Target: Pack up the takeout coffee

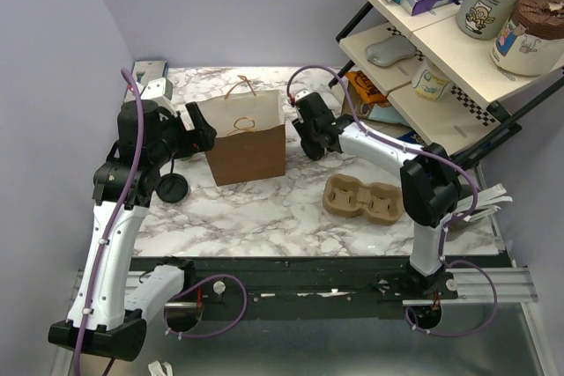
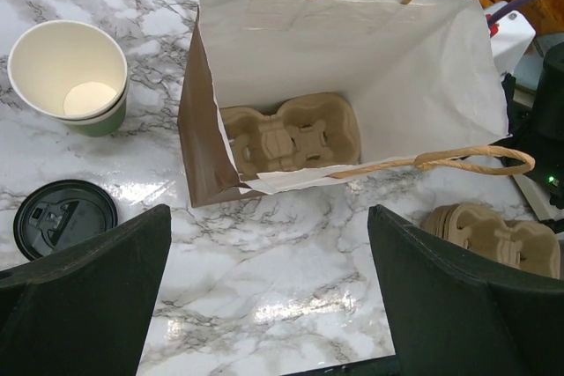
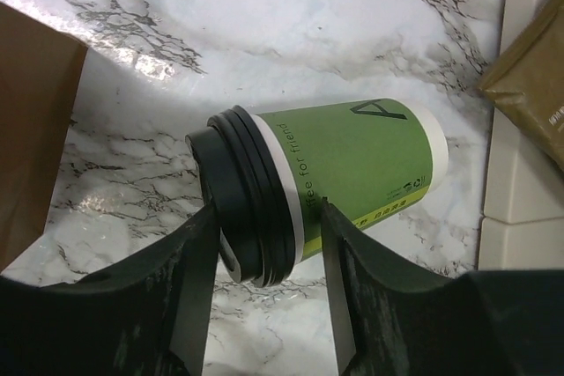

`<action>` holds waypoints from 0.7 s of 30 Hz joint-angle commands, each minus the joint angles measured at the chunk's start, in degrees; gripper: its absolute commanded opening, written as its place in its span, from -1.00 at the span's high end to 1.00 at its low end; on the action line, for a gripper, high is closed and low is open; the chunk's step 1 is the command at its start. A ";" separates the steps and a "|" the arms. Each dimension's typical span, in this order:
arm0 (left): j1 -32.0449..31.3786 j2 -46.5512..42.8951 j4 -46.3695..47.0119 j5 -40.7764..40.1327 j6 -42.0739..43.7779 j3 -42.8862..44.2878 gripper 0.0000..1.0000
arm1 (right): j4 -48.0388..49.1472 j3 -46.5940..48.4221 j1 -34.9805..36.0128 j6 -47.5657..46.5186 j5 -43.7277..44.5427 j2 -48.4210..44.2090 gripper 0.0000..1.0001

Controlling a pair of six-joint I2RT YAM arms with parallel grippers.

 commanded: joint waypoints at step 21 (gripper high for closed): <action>0.19 -6.84 -0.52 -2.05 -2.14 -0.96 -0.98 | -6.46 -7.62 -8.33 37.74 -25.43 -19.01 0.81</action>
